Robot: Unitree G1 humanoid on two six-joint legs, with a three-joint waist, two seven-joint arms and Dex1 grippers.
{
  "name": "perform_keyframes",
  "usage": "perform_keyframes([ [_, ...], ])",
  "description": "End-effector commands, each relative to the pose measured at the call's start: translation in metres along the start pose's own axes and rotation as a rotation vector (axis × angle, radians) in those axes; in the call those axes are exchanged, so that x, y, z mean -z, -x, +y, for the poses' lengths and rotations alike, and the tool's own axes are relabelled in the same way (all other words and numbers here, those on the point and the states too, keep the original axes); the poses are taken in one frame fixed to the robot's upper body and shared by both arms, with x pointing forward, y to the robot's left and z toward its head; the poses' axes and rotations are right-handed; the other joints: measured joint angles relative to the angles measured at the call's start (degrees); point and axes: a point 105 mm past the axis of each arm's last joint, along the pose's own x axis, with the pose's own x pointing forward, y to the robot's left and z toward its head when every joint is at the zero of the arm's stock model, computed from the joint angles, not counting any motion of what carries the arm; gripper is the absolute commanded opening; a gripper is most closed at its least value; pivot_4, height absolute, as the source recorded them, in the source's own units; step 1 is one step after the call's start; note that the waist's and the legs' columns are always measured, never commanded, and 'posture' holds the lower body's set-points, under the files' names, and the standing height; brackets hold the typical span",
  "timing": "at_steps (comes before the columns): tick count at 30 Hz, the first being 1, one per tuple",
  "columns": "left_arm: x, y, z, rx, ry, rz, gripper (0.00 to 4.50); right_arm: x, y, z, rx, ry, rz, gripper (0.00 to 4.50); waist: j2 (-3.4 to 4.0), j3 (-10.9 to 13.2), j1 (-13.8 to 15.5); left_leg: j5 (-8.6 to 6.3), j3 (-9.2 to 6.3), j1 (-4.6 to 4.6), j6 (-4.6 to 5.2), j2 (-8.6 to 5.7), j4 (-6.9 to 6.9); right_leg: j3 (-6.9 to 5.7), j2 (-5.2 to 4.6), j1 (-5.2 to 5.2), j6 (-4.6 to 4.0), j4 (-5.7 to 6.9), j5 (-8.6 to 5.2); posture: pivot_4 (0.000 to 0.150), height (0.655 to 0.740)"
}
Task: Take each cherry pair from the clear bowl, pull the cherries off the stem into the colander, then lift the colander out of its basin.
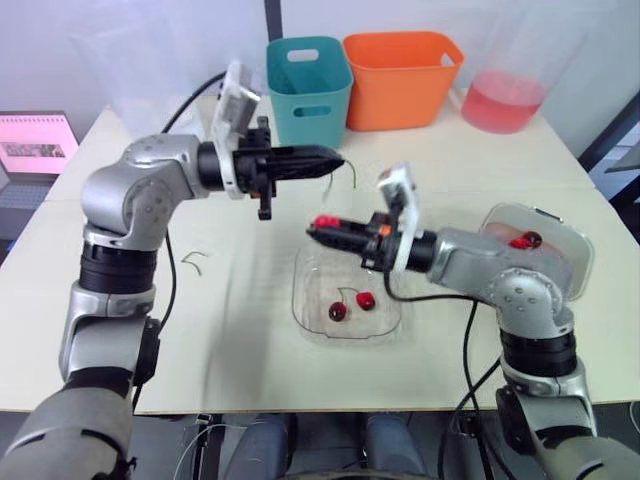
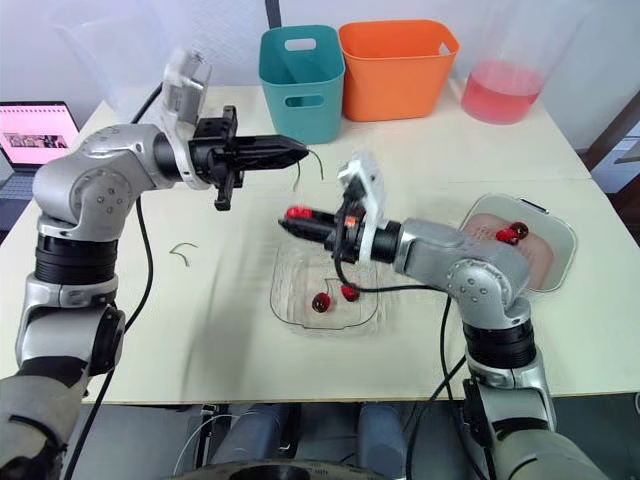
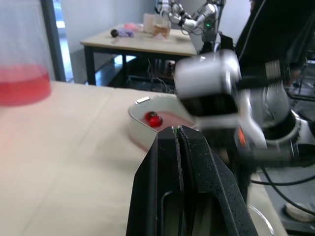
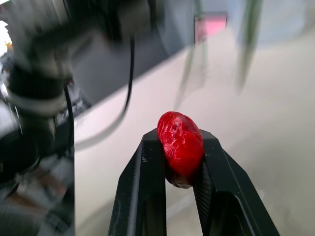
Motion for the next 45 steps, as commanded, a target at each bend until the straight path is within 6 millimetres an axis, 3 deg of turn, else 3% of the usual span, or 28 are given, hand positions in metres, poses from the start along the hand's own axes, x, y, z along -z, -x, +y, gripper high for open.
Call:
perform_keyframes([
  [1,-0.018,0.002,-0.002,0.007,-0.067,-0.040,0.00,-0.002,0.000,0.008,-0.025,0.055,0.010,0.64,0.00,0.00,-0.04,0.00,0.01,0.00,0.00,0.00,0.00,0.00,0.00,-0.01,0.00,0.00,0.00,0.150,0.7400],
  [8,-0.014,0.001,-0.003,0.013,-0.063,-0.030,0.00,-0.006,0.006,0.005,-0.001,0.074,-0.004,0.64,0.00,0.00,0.10,0.00,-0.01,0.00,0.00,0.00,0.01,0.01,0.00,0.01,0.00,0.00,0.00,0.150,0.7400],
  [12,-0.009,0.004,-0.002,-0.004,-0.070,-0.009,0.00,-0.025,0.028,-0.003,0.071,0.119,-0.057,0.64,0.00,0.00,0.17,0.00,-0.01,0.00,0.00,0.00,0.01,0.01,-0.01,0.01,0.00,-0.01,0.00,0.150,0.7400],
  [18,0.007,0.012,-0.001,-0.027,-0.069,0.036,0.00,-0.057,0.119,-0.047,0.441,0.227,-0.096,0.64,-0.01,0.01,0.71,-0.09,0.00,-0.01,0.16,-0.03,0.00,-0.01,-0.04,0.08,0.00,-0.12,0.00,0.150,0.7400],
  [20,0.011,0.013,-0.001,-0.028,-0.066,0.042,0.00,-0.057,0.164,-0.067,0.623,0.252,-0.053,0.64,-0.02,0.01,0.66,-0.11,0.01,-0.02,0.19,-0.04,0.00,-0.03,-0.02,0.14,0.00,-0.24,0.00,0.150,0.7400],
  [22,0.014,0.014,0.000,-0.029,-0.065,0.047,0.00,-0.052,0.194,-0.079,0.742,0.275,0.003,0.64,-0.02,0.01,0.66,-0.12,0.05,-0.02,0.21,-0.08,0.00,-0.06,-0.02,0.18,0.00,-0.27,0.00,0.150,0.7400],
  [24,0.018,0.014,0.000,-0.027,-0.063,0.053,0.00,-0.041,0.211,-0.089,0.821,0.291,0.066,0.64,-0.01,0.01,0.48,-0.13,0.15,0.00,0.23,-0.08,0.00,-0.04,0.01,0.21,0.00,-0.31,0.00,0.150,0.7400],
  [29,0.023,0.009,0.000,-0.017,-0.064,0.055,0.00,-0.010,0.229,-0.107,0.889,0.283,0.177,0.64,0.02,-0.01,0.01,-0.14,0.26,0.10,0.24,0.01,-0.01,0.03,0.07,0.18,0.00,-0.23,0.00,0.150,0.7400],
  [36,0.024,0.007,0.001,-0.020,-0.058,0.051,0.00,0.001,0.229,-0.116,0.886,0.261,0.183,0.64,0.02,-0.01,0.43,-0.11,0.21,0.07,0.18,0.00,0.02,0.05,0.04,0.19,0.00,-0.24,0.00,0.150,0.7400],
  [39,0.026,0.009,0.001,-0.026,-0.051,0.054,0.00,0.003,0.229,-0.117,0.886,0.255,0.181,1.57,0.02,-0.01,0.48,-0.09,0.20,0.07,0.16,0.00,0.02,0.05,0.02,0.22,0.00,-0.27,0.00,0.150,0.7400],
  [44,0.024,0.012,0.004,-0.043,-0.050,0.055,0.00,-0.002,0.231,-0.117,0.892,0.260,0.172,4.13,0.02,-0.01,0.47,-0.06,0.19,0.07,0.11,0.00,0.03,0.05,0.02,0.22,0.01,-0.28,0.00,0.150,0.7400],
  [45,0.024,0.013,0.005,-0.047,-0.050,0.054,0.00,-0.005,0.231,-0.116,0.893,0.264,0.163,4.46,0.02,-0.01,0.46,-0.06,0.19,0.07,0.11,0.00,0.03,0.05,0.02,0.22,0.00,-0.28,0.00,0.150,0.7400],
])
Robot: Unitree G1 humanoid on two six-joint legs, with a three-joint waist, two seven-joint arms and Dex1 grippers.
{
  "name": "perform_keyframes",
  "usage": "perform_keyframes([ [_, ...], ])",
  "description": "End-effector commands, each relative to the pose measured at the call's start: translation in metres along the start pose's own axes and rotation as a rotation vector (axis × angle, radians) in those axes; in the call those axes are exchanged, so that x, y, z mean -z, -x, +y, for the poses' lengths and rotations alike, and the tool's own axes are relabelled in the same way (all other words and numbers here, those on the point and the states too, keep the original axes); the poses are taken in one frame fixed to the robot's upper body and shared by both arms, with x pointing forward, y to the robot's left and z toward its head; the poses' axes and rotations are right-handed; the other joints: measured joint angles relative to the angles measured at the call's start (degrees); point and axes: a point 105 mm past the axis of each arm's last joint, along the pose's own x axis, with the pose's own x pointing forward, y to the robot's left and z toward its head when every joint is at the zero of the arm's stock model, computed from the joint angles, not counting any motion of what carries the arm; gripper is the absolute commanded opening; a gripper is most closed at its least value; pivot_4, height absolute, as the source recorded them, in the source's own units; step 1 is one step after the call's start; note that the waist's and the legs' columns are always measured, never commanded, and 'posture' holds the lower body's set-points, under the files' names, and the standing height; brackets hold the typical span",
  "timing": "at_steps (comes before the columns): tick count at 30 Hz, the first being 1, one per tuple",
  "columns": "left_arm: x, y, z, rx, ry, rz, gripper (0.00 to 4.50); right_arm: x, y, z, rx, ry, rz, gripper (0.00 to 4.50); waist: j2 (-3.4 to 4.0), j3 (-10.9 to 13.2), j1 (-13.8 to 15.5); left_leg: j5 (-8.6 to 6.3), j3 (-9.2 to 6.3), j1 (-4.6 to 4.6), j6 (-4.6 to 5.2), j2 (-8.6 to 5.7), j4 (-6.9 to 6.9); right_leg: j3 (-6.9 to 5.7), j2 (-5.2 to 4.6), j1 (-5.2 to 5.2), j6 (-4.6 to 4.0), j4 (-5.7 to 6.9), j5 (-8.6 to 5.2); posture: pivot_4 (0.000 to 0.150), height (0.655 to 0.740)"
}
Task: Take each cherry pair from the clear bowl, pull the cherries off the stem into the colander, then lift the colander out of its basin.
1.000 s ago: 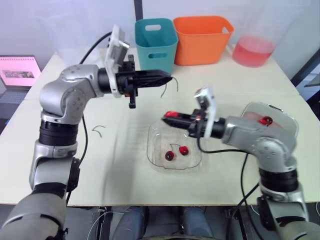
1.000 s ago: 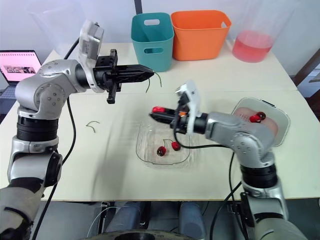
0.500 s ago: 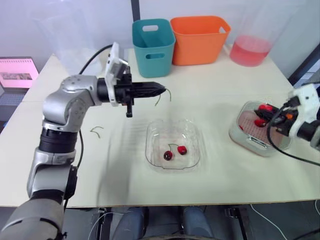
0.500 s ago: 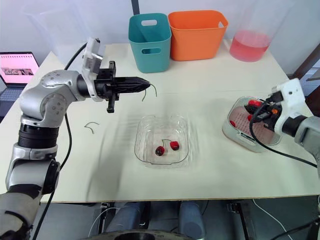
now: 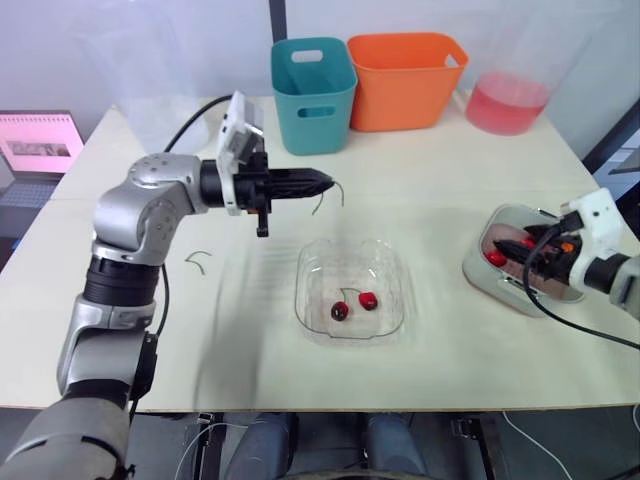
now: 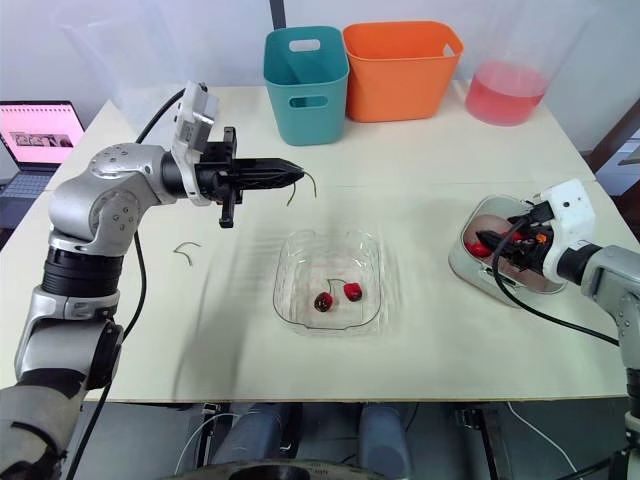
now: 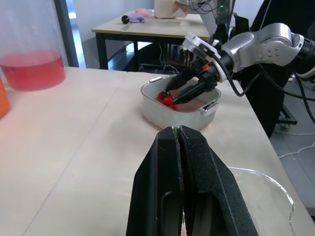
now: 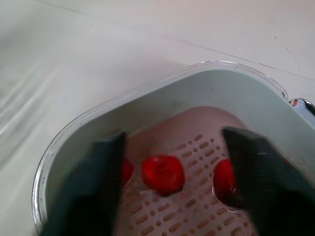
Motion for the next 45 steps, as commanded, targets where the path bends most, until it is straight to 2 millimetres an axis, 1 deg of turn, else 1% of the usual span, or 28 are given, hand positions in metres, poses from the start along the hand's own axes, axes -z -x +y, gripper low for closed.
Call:
perform_keyframes([
  [1,-0.009,0.006,0.002,-0.023,-0.031,-0.017,0.00,-0.020,0.005,-0.004,0.016,0.022,-0.064,4.46,0.00,0.00,0.00,0.00,0.00,0.00,0.00,0.00,0.00,0.00,0.00,0.00,0.00,0.00,0.00,0.150,0.7400],
  [5,-0.009,0.009,0.005,-0.048,-0.029,-0.021,0.00,-0.035,0.005,-0.002,0.000,0.028,-0.103,4.46,0.00,0.00,-0.08,0.00,-0.01,0.00,0.00,0.00,-0.01,-0.01,0.01,0.00,0.00,0.00,0.00,0.150,0.7400],
  [6,-0.010,0.011,0.007,-0.063,-0.026,-0.025,0.00,-0.041,0.004,0.003,-0.019,0.032,-0.122,4.46,0.00,0.00,-0.10,0.00,-0.01,0.00,0.00,0.00,-0.01,-0.01,0.01,-0.01,0.00,0.00,0.00,0.150,0.7400],
  [7,-0.011,0.014,0.008,-0.082,-0.020,-0.031,0.00,-0.051,0.002,0.011,-0.055,0.035,-0.147,4.46,0.00,0.00,-0.12,0.00,-0.01,0.00,0.00,0.00,-0.01,-0.01,0.01,-0.01,0.00,0.00,0.00,0.150,0.7400],
  [9,-0.014,0.022,0.013,-0.137,0.000,-0.049,0.00,-0.073,-0.002,0.041,-0.182,0.044,-0.201,4.46,0.00,0.00,-0.41,0.00,-0.01,0.00,0.00,0.02,-0.01,0.00,0.01,-0.02,0.00,0.00,0.00,0.150,0.7400],
  [11,-0.014,0.035,0.017,-0.218,0.060,-0.065,0.00,-0.095,-0.006,0.080,-0.334,0.060,-0.252,4.46,0.01,0.00,-0.75,0.00,-0.04,0.01,0.00,0.09,-0.02,0.02,0.04,-0.09,0.00,0.03,0.00,0.150,0.7400],
  [13,-0.009,0.053,0.018,-0.302,0.133,-0.069,0.00,-0.110,-0.010,0.119,-0.483,0.089,-0.287,4.46,0.01,0.00,-1.29,0.00,-0.18,0.02,0.00,0.11,-0.03,0.01,0.09,-0.11,0.00,0.08,0.00,0.150,0.7400],
  [14,-0.005,0.060,0.016,-0.335,0.159,-0.063,0.00,-0.115,-0.011,0.135,-0.541,0.100,-0.298,4.46,0.01,0.00,-1.56,0.00,-0.22,0.00,-0.01,0.12,-0.05,0.01,0.10,-0.12,0.00,0.08,0.00,0.150,0.7400],
  [16,0.006,0.079,0.011,-0.415,0.212,-0.041,0.00,-0.122,-0.011,0.172,-0.678,0.135,-0.317,4.46,0.00,0.01,-1.69,0.00,-0.32,-0.02,-0.01,0.10,-0.05,-0.01,0.10,-0.14,0.00,0.10,0.00,0.150,0.7400],
  [18,0.016,0.097,0.005,-0.487,0.258,-0.019,0.00,-0.124,-0.008,0.199,-0.781,0.170,-0.324,4.46,0.00,0.01,-1.66,0.03,-0.33,-0.04,-0.06,0.06,-0.08,0.00,0.03,-0.17,0.00,0.10,0.00,0.150,0.7400],
  [21,0.043,0.133,-0.007,-0.627,0.359,0.027,0.00,-0.124,-0.006,0.241,-0.921,0.245,-0.331,4.46,0.00,0.01,-1.43,0.04,-0.35,-0.07,-0.08,0.00,-0.06,0.01,-0.05,-0.20,0.00,0.10,0.00,0.150,0.7400],
  [22,0.050,0.143,-0.011,-0.663,0.389,0.037,0.00,-0.123,-0.007,0.249,-0.942,0.268,-0.332,4.46,0.00,0.00,-1.46,0.03,-0.34,-0.07,-0.07,0.00,-0.06,0.02,-0.05,-0.20,0.00,0.10,0.00,0.150,0.7400],
  [25,0.079,0.170,-0.023,-0.763,0.511,0.058,0.00,-0.114,-0.024,0.264,-0.931,0.367,-0.290,4.46,0.00,0.00,-1.06,0.00,-0.35,-0.06,-0.02,-0.01,-0.06,0.01,-0.05,-0.20,-0.01,0.11,0.00,0.150,0.7400],
  [28,0.104,0.186,-0.028,-0.846,0.625,0.058,0.00,-0.111,-0.036,0.268,-0.930,0.401,-0.279,4.46,0.00,0.00,-0.07,-0.04,-0.34,-0.06,0.03,-0.02,-0.05,0.02,-0.06,-0.20,-0.01,0.09,0.00,0.150,0.7400],
  [32,0.124,0.187,-0.039,-0.841,0.694,0.088,0.00,-0.111,-0.038,0.268,-0.939,0.420,-0.278,4.46,-0.01,-0.01,0.12,-0.05,-0.34,-0.06,0.03,-0.08,-0.05,0.02,-0.11,-0.18,-0.01,0.04,0.00,0.150,0.7400],
  [36,0.135,0.188,-0.040,-0.855,0.704,0.110,0.00,-0.110,-0.038,0.266,-0.939,0.417,-0.273,4.46,-0.01,-0.01,-0.08,-0.06,-0.34,-0.06,-0.01,-0.03,-0.10,0.03,-0.08,-0.22,-0.02,0.06,0.01,0.150,0.7400],
  [38,0.140,0.191,-0.039,-0.872,0.709,0.133,0.62,-0.110,-0.038,0.263,-0.929,0.414,-0.270,4.50,-0.01,-0.01,-0.09,-0.06,-0.34,-0.05,-0.01,-0.03,-0.11,0.03,-0.08,-0.23,-0.02,0.07,0.01,0.150,0.7400],
  [39,0.137,0.191,-0.038,-0.870,0.706,0.133,0.98,-0.110,-0.038,0.261,-0.920,0.414,-0.267,4.50,-0.01,-0.01,-0.15,-0.06,-0.34,-0.05,-0.01,-0.03,-0.12,0.03,-0.08,-0.23,-0.02,0.07,0.01,0.150,0.7400],
  [41,0.133,0.191,-0.036,-0.865,0.696,0.129,1.96,-0.110,-0.038,0.257,-0.906,0.414,-0.263,4.50,-0.01,-0.01,-0.14,-0.07,-0.33,-0.05,-0.01,-0.03,-0.13,0.03,-0.08,-0.25,-0.02,0.08,0.01,0.150,0.7400],
  [45,0.124,0.201,-0.031,-0.882,0.661,0.154,4.11,-0.108,-0.037,0.247,-0.878,0.406,-0.251,4.50,-0.01,-0.01,-0.11,-0.09,-0.33,-0.05,0.03,-0.03,-0.13,0.03,-0.08,-0.24,-0.02,0.08,0.01,0.150,0.7400],
])
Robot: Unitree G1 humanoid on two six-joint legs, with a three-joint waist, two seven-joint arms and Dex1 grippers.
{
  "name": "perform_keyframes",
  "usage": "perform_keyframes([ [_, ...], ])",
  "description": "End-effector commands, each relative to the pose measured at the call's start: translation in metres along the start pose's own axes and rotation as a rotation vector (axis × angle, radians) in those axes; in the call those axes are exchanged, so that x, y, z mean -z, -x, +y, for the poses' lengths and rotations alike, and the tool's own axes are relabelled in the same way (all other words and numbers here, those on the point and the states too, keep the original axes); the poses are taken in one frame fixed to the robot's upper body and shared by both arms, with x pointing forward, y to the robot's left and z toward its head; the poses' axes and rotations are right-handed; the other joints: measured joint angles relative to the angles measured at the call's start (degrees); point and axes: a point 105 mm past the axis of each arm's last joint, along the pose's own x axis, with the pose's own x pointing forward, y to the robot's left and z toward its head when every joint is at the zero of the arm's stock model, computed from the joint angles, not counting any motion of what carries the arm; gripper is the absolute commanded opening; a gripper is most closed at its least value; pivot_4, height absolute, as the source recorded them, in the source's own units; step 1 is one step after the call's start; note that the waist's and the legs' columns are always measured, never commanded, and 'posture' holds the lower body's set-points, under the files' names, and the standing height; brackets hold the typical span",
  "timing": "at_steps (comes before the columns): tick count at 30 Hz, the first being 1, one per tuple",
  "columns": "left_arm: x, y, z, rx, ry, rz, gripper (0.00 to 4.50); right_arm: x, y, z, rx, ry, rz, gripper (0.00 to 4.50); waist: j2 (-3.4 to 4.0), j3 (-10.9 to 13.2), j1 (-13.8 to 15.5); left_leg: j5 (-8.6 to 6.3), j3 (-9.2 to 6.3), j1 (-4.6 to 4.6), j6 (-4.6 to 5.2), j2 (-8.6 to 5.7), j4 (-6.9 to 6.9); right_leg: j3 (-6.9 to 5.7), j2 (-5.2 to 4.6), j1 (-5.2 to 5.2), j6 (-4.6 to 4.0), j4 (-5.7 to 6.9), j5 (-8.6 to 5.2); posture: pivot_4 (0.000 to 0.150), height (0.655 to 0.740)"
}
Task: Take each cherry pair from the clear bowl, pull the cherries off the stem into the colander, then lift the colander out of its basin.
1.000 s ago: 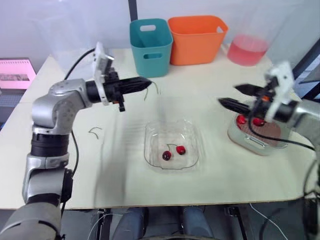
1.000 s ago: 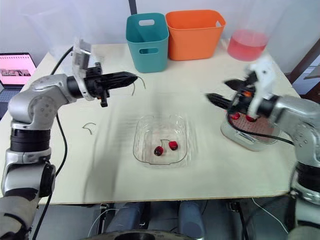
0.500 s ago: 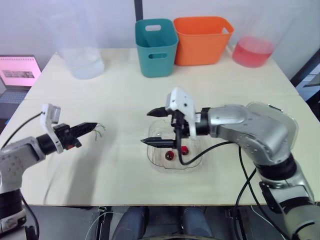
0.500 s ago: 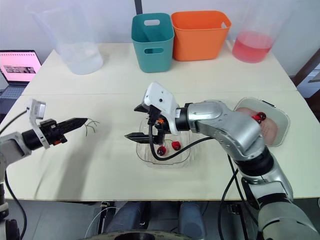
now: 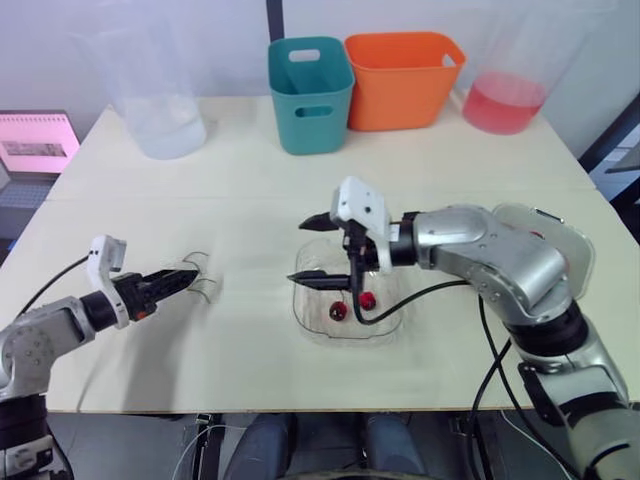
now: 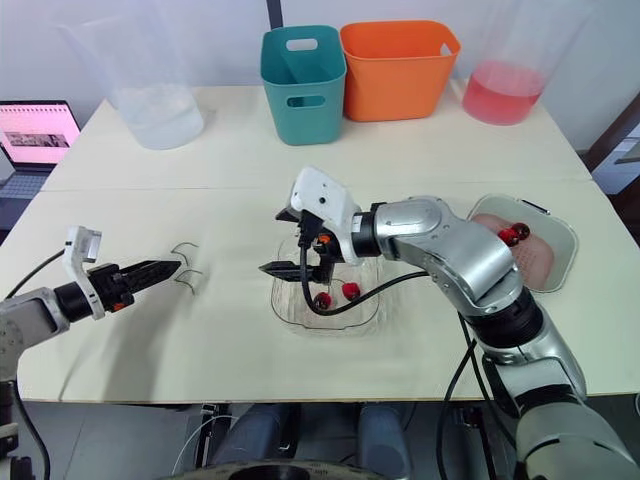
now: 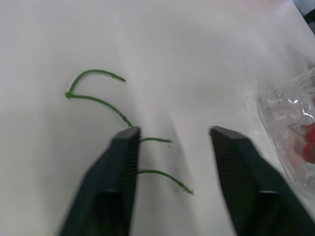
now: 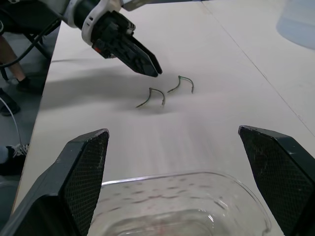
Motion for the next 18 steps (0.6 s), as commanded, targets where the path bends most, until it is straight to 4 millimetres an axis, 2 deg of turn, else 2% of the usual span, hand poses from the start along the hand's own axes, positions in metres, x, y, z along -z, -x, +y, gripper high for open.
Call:
perform_keyframes([
  [1,-0.016,0.009,0.002,-0.019,-0.069,-0.012,4.46,-0.009,0.010,-0.003,0.027,0.032,-0.026,4.50,0.00,0.00,-0.01,0.00,0.01,0.00,0.00,-0.01,0.00,0.00,-0.01,0.00,0.00,0.00,0.00,0.150,0.7400],
  [3,-0.020,0.013,0.004,-0.033,-0.128,0.020,4.46,-0.008,0.015,-0.004,0.036,0.021,-0.028,4.50,0.00,0.00,-0.04,-0.01,0.01,0.00,0.00,0.00,-0.02,0.01,0.00,-0.01,0.00,-0.02,0.00,0.150,0.7400],
  [5,-0.032,0.017,-0.002,-0.020,-0.261,0.043,4.46,-0.009,0.022,-0.007,0.058,0.001,-0.051,4.50,0.01,0.00,-0.06,-0.01,0.01,0.00,0.00,0.01,-0.03,0.00,0.00,-0.02,0.00,-0.01,0.00,0.150,0.7400],
  [6,-0.048,0.015,-0.016,0.030,-0.348,0.012,4.46,-0.011,0.031,-0.015,0.103,-0.029,-0.086,4.50,-0.08,0.02,-0.04,-0.01,0.02,0.00,0.00,0.01,-0.04,0.01,-0.01,-0.03,0.00,-0.01,0.00,0.150,0.7400],
  [9,-0.076,0.009,-0.050,0.159,-0.477,-0.078,4.46,-0.010,0.055,-0.027,0.192,-0.082,-0.139,4.50,-0.09,0.03,0.81,0.01,-0.01,-0.02,-0.04,-0.02,-0.08,-0.01,-0.03,0.03,-0.01,-0.12,0.00,0.150,0.7400],
  [11,-0.083,0.004,-0.071,0.238,-0.515,-0.116,4.46,-0.005,0.071,-0.033,0.253,-0.104,-0.142,4.50,-0.08,0.01,1.17,0.01,-0.02,-0.02,-0.04,-0.02,-0.07,-0.03,-0.04,0.13,-0.03,-0.27,0.02,0.150,0.7400],
  [12,-0.087,-0.001,-0.087,0.289,-0.546,-0.136,4.46,-0.001,0.086,-0.037,0.302,-0.129,-0.143,4.50,-0.07,0.01,1.28,0.00,0.00,-0.01,-0.04,-0.03,-0.07,-0.02,-0.04,0.19,-0.03,-0.35,0.02,0.150,0.7400],
  [15,-0.083,-0.016,-0.125,0.419,-0.617,-0.135,4.46,0.007,0.126,-0.043,0.420,-0.188,-0.132,4.50,-0.07,0.01,1.47,0.00,0.03,-0.03,-0.03,-0.03,-0.08,-0.01,-0.04,0.21,-0.02,-0.43,0.02,0.150,0.7400],
  [18,-0.070,-0.022,-0.140,0.489,-0.645,-0.084,4.46,0.013,0.144,-0.037,0.449,-0.202,-0.080,4.50,-0.06,0.01,1.10,-0.01,0.10,-0.03,-0.02,-0.02,-0.08,0.00,-0.04,0.20,-0.02,-0.43,0.03,0.150,0.7400],
])
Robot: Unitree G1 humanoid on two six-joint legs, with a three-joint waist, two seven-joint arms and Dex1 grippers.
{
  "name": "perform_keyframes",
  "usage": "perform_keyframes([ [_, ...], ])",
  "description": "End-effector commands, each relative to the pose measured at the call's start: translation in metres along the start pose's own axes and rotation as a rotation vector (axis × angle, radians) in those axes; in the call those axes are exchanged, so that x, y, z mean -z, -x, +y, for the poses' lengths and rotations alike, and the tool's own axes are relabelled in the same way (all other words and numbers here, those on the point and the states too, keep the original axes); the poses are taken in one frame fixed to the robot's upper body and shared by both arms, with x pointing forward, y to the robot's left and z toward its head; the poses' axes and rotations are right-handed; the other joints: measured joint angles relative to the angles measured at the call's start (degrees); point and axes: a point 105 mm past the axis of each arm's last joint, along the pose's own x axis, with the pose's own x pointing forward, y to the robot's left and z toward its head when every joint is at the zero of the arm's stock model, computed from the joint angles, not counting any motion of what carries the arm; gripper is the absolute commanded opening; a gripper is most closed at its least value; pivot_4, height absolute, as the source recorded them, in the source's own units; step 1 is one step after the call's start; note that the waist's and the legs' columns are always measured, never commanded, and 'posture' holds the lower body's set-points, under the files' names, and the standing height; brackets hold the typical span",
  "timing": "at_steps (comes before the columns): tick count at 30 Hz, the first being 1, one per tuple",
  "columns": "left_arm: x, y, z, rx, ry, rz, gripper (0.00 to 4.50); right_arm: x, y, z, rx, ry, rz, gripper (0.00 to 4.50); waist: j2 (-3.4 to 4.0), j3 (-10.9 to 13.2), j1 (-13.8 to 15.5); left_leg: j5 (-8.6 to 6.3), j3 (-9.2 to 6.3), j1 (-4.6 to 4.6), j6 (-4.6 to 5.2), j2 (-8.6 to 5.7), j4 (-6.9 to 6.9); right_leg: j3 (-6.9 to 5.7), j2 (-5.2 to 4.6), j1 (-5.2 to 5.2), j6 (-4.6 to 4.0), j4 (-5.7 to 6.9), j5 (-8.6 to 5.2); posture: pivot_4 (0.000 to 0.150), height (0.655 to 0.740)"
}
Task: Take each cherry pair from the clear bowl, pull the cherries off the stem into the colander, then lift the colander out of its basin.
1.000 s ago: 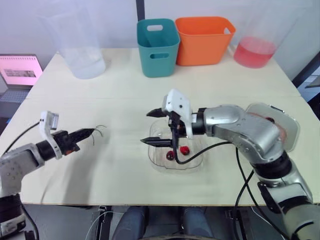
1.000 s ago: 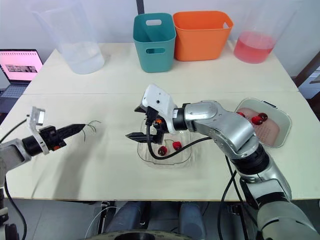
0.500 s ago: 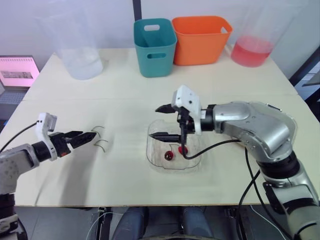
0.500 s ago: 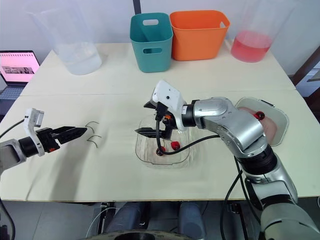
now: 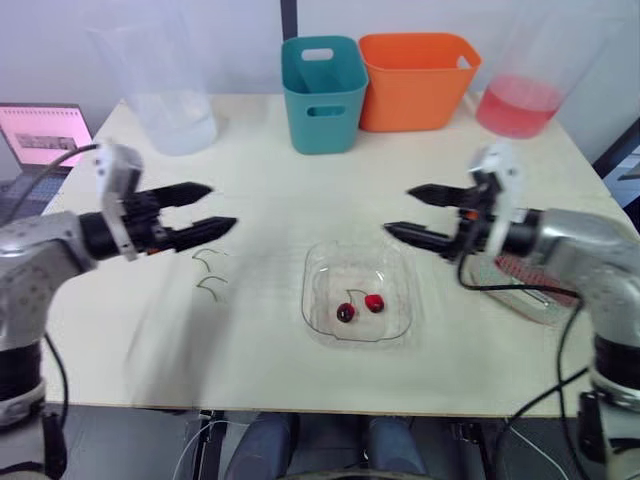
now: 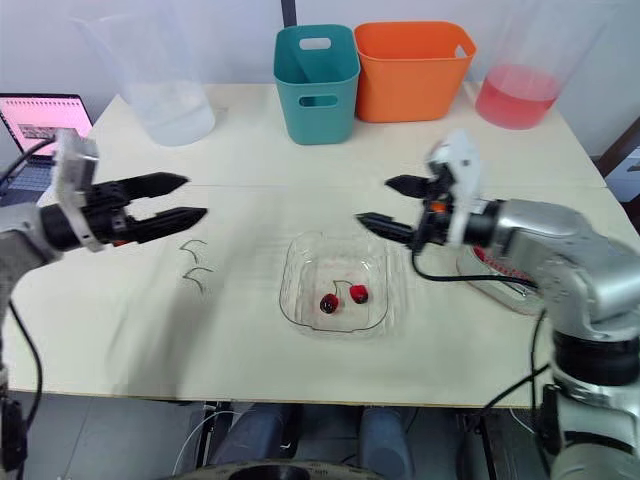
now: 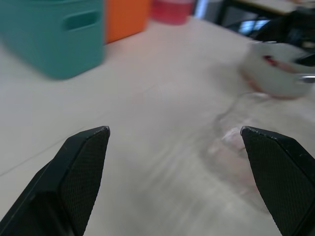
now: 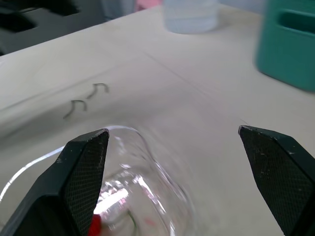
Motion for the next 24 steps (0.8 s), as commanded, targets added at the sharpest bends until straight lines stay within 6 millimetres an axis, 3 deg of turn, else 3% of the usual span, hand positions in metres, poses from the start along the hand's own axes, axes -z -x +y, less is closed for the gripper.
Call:
perform_keyframes([
  [1,-0.004,-0.008,-0.017,0.084,-0.046,0.021,4.46,-0.012,0.021,0.003,0.018,0.053,-0.001,4.50,0.01,0.00,-0.66,-0.01,0.05,0.03,0.01,0.03,-0.02,0.02,0.02,-0.02,0.00,0.01,0.00,0.150,0.7400],
  [8,0.003,-0.012,-0.016,0.095,-0.141,0.120,4.46,-0.015,0.026,-0.006,0.082,0.092,0.164,4.50,0.10,0.02,-1.58,-0.03,0.14,0.11,0.08,0.13,-0.05,0.02,0.11,-0.06,0.00,0.15,0.00,0.150,0.7400],
  [11,0.007,-0.013,-0.035,0.204,-0.167,0.211,4.46,-0.033,0.017,0.019,-0.099,0.083,0.224,4.50,0.20,0.09,-1.63,-0.04,0.16,0.07,0.08,0.11,-0.01,0.04,0.09,-0.06,0.00,0.11,0.00,0.150,0.7400],
  [12,0.007,-0.013,-0.041,0.233,-0.181,0.226,4.46,-0.034,0.009,0.031,-0.151,0.162,0.285,4.50,0.23,0.10,-1.54,-0.04,0.16,0.05,0.08,0.11,-0.02,0.04,0.07,-0.07,0.00,0.07,0.00,0.150,0.7400],
  [15,0.008,-0.012,-0.050,0.281,-0.206,0.260,4.46,-0.023,-0.008,0.049,-0.229,0.351,0.447,4.50,0.21,0.10,-1.52,-0.05,0.11,0.04,0.10,0.14,-0.20,-0.04,0.08,-0.07,0.01,-0.11,-0.01,0.150,0.7400],
  [22,0.026,-0.013,-0.064,0.327,-0.206,0.294,4.46,0.017,-0.036,0.076,-0.410,0.420,0.639,4.50,0.19,0.11,-1.41,-0.05,0.12,0.00,0.10,0.08,-0.13,-0.01,0.03,-0.08,0.02,-0.10,0.00,0.150,0.7400],
  [24,0.026,-0.015,-0.067,0.329,-0.206,0.282,4.50,0.024,-0.045,0.075,-0.410,0.434,0.651,3.94,0.19,0.11,-1.38,-0.05,0.10,0.00,0.09,0.08,-0.12,-0.01,0.04,-0.08,0.02,-0.08,0.00,0.150,0.7400],
])
